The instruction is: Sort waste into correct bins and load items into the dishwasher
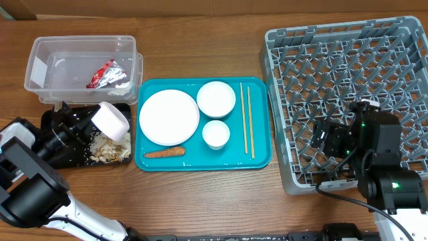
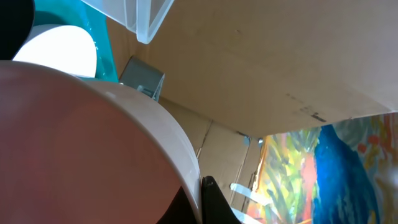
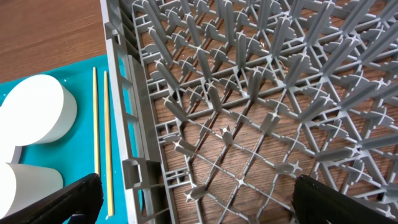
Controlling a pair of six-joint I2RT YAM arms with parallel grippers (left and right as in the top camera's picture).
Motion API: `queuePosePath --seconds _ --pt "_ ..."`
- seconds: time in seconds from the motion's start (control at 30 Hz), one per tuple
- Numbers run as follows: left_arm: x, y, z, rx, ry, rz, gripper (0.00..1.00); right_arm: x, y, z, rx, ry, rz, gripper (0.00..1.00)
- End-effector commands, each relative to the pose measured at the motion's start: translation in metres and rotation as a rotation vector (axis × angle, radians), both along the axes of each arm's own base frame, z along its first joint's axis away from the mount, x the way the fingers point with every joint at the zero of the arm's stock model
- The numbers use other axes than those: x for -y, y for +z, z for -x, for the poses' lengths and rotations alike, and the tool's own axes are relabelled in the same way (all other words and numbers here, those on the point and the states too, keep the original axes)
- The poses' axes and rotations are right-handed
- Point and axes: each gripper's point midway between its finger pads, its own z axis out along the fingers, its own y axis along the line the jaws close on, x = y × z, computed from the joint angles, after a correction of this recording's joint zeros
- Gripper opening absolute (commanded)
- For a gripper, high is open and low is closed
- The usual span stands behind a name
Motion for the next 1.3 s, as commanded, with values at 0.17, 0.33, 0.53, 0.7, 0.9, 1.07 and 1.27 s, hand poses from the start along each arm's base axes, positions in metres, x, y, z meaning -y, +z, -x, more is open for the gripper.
queuePosePath --seconds 0.17,0.33,0.53,0.7,0.9,1.07,1.27 --pt "0.0 0.0 0.002 0.096 -0.007 -0.103 0.04 0.002 0.012 -0.003 0.031 -0.008 0.004 1.0" --pt "0.024 0.028 0.009 0.309 -0.087 -0.318 0.04 0.002 0.012 -0.003 0.032 -0.008 0.004 1.0" --pt "0.069 0.06 0.007 0.464 -0.275 -0.512 0.04 0.002 0.012 -0.003 0.032 -0.008 0.004 1.0" --pt "0.117 0.028 -0.013 0.304 -0.561 -0.775 0.04 0.002 0.012 -0.003 0.032 -0.008 0.004 1.0" --pt "0.154 -0.032 -0.028 0.062 -0.743 -1.248 0.04 0.002 0.012 -0.003 0.032 -0.008 0.004 1.0" --pt "0.183 -0.055 -0.034 0.023 -0.806 -1.565 0.04 0.002 0.012 -0.003 0.032 -0.008 0.004 1.0" --pt "0.198 -0.073 -0.036 -0.047 -0.793 -1.766 0.04 0.002 0.012 -0.003 0.031 -0.008 0.004 1.0"
